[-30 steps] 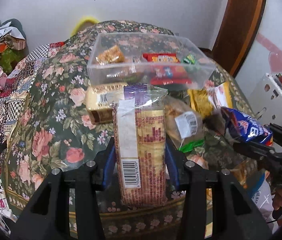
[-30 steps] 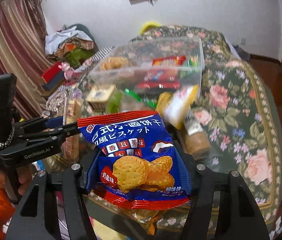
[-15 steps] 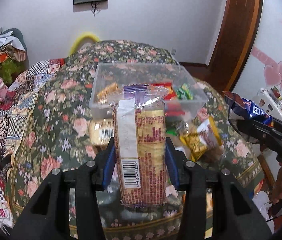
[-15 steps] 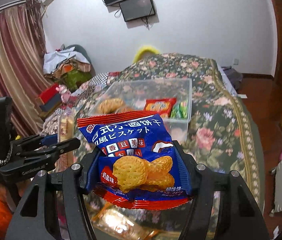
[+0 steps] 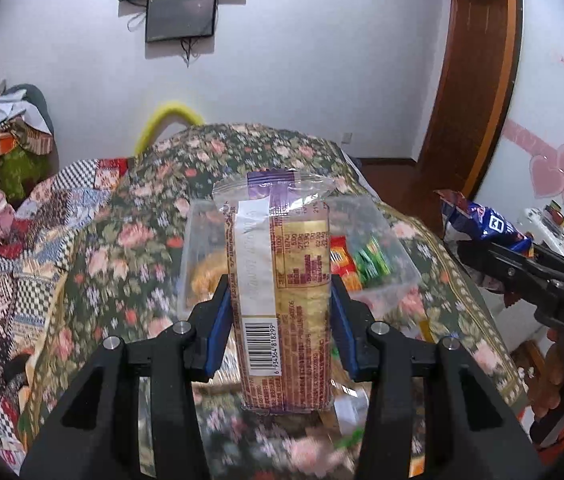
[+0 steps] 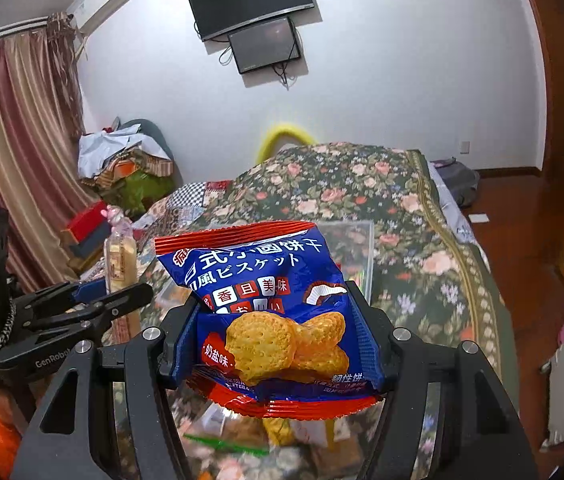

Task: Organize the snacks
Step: 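Carry the biscuit roll and blue biscuit bag over the clear box and release both, then lower the left tool onto the green-sealed bread bag while the right tool grasps the cream bread pack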

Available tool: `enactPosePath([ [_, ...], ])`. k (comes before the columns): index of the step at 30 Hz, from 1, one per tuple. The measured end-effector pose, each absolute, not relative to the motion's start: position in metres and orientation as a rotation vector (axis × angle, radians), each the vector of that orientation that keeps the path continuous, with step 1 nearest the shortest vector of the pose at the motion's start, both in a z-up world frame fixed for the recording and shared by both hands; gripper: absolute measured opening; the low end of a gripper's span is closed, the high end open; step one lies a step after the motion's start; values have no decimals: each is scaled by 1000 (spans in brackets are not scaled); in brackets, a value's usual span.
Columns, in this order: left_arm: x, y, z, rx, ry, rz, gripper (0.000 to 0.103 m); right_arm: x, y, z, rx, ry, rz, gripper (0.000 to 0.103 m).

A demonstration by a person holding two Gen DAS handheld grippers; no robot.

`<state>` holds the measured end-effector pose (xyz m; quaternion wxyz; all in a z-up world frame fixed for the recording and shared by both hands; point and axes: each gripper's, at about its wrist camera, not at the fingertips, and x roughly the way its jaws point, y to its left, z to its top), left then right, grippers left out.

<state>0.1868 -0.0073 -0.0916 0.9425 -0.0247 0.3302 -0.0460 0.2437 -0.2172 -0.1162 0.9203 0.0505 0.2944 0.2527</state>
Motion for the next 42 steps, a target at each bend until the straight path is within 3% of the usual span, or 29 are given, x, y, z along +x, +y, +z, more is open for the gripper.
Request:
enactPosePath([
  [28,309,-15,-138,-127,808,-75,45,331,-181,-172,28,805,482,61],
  [37,296,-19,-134,-93,812,-96,46,326,-177,-172,-22,831,485,68],
  [42,275,-19,-124,-60,801,-117,50,313,-182,-161,-28,789,485,83],
])
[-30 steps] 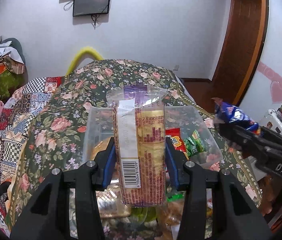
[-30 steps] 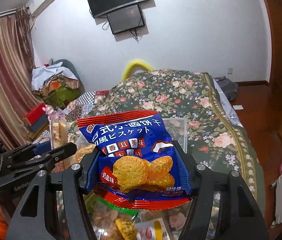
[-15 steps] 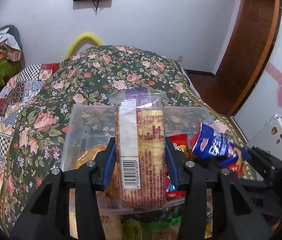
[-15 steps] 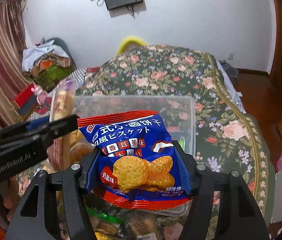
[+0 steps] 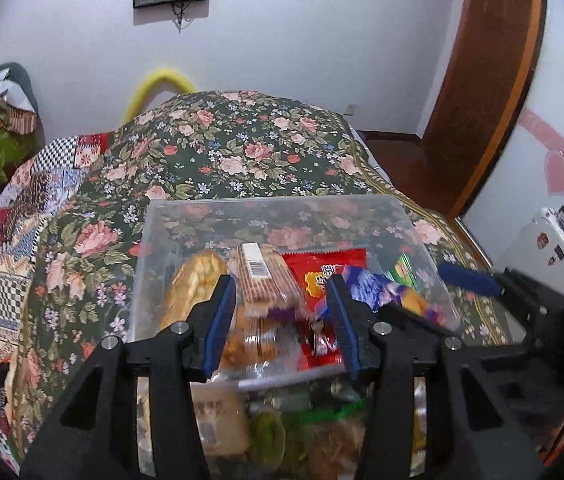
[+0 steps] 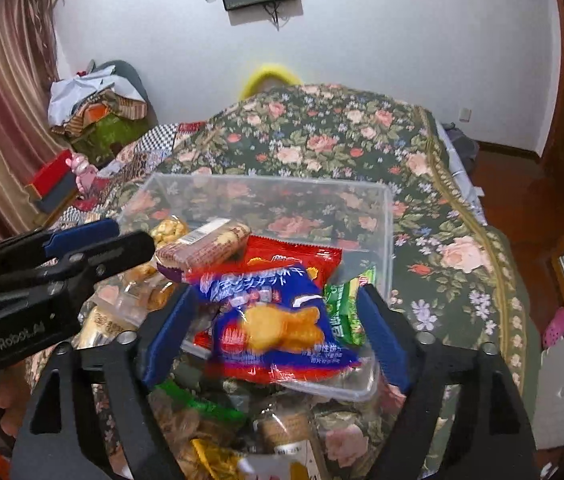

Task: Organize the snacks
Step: 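Lower the left tool onto the green-sealed bread bag while the right tool grasps the cream bread pack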

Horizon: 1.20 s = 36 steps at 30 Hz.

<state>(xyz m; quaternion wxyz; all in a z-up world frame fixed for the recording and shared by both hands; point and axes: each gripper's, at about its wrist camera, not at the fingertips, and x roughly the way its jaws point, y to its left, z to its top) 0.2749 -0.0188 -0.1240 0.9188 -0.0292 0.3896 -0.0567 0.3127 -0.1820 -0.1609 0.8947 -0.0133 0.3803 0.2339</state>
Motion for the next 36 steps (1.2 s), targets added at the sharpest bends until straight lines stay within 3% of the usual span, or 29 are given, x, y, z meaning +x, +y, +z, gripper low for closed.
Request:
enactPosePath([
  [2,263,-17,-117,-49,785,-114,55,308,-182,-157,-46,771,479,84],
  [18,166,-16,-95,-33,773,-152,63,224,-214,-135,-54,702,498,84],
  [21,147,-17,-99,-37,785,-162,67,204,-217,-145,-65,722,500,85],
  [36,106,-26,-141,-28,916,-179,67,148,-204,-216,-94,932,596,85],
])
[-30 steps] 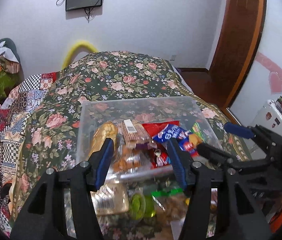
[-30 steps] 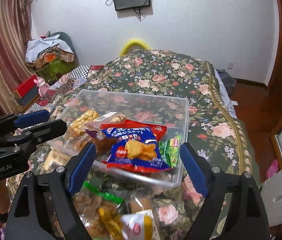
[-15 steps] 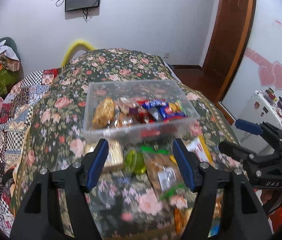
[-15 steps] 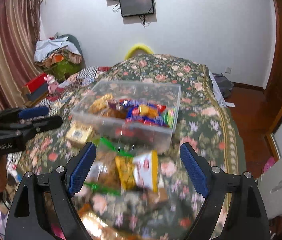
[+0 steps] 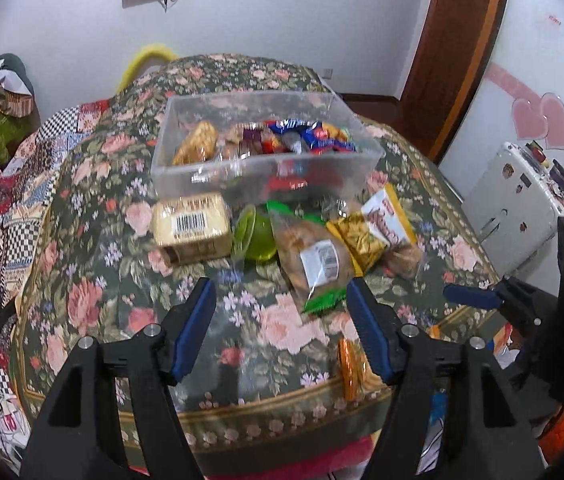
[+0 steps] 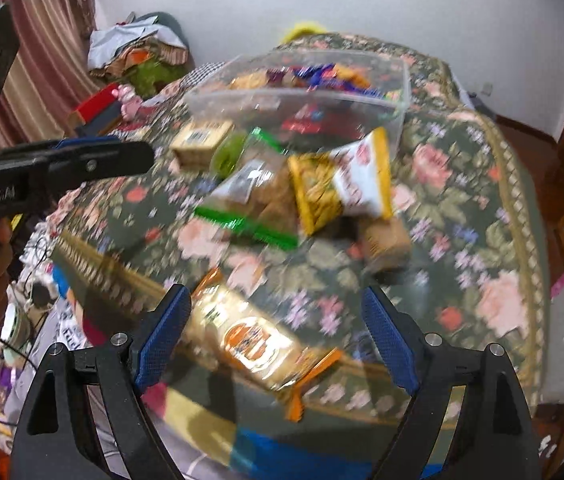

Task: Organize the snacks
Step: 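Lower the left tool onto the green-sealed bread bag while the right tool grasps the cream bread pack, then lift the bread bag and cream bread pack into the clear box and open both tools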

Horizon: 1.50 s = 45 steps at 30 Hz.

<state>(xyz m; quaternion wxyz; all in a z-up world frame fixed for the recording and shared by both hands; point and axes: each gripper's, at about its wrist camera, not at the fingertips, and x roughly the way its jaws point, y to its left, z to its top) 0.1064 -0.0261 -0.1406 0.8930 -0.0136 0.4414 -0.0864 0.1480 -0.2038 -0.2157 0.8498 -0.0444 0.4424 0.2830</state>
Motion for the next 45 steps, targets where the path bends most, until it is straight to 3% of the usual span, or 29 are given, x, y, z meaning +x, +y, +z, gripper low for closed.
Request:
enactPosePath([
  [12,109,-26,-167,-47,987,-179,67,140,-187,-251,-123,1017,614,83],
  [15,112,-26,-171,-52,997,-174,67,142,-191,-251,-118,993,588,62],
  [17,115,-27,-174,-59,1006,-175,67,145,-196,-248,-105,986,579,39],
  [19,118,-30,-177,-64,1015,-177,67,148,-204,-246,-73,991,579,32],
  [45,201,-80,-233,-83,1106,-171,67,168,-275,-213,97,887,495,32],
])
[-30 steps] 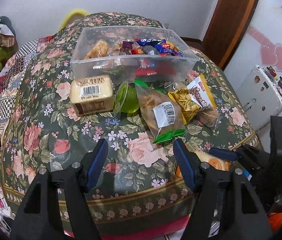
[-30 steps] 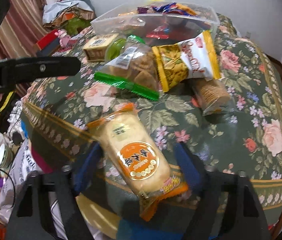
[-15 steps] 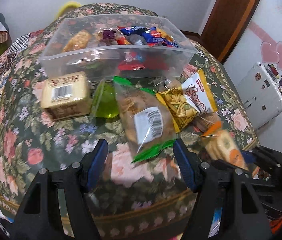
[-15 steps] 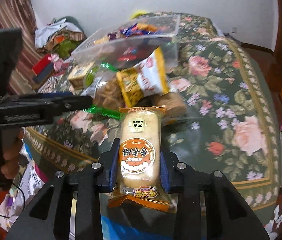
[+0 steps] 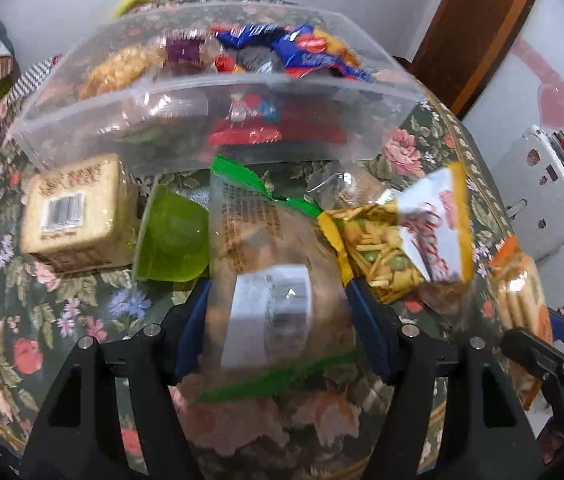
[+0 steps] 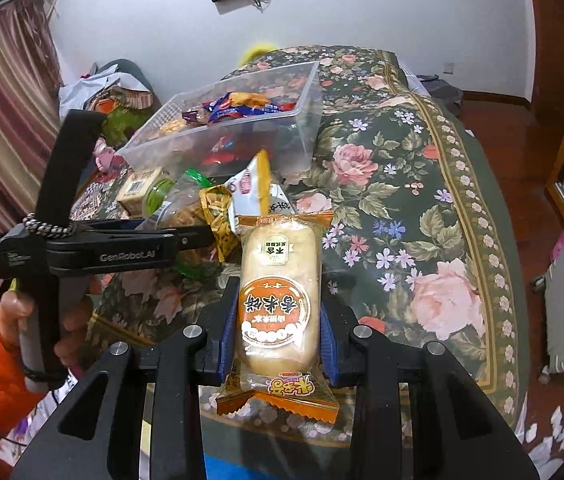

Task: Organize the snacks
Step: 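Lift the bread bag and cream bread pack into the clear box and open both tools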

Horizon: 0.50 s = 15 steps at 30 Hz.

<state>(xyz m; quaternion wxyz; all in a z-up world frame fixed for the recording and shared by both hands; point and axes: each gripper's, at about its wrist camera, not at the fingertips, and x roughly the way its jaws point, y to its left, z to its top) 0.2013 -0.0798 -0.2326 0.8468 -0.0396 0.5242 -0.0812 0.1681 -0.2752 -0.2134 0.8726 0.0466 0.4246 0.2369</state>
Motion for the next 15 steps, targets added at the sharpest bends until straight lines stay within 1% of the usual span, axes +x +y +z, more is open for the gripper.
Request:
enactPosePath([
  [3,205,-78,-236,-100,1086,-170,63,171,-274,-215,95,892,494,32],
  [4,205,-78,-235,-100,1078,-176,57,171,-274,-215,95,893,494,32],
  [5,204,-77,-234,-103,1072,-184,54,172,-273,-215,95,891,494,32],
  [7,202,-75,-232,-101,1063,-186,50,173,-272,-213,96,887,495,32],
  [10,192,-68,-225,-86,1043,-176,47,176,-270,-208,95,872,496,32],
  [15,176,-54,-206,-90,986,-166,47,180,-264,-197,94,843,501,32],
])
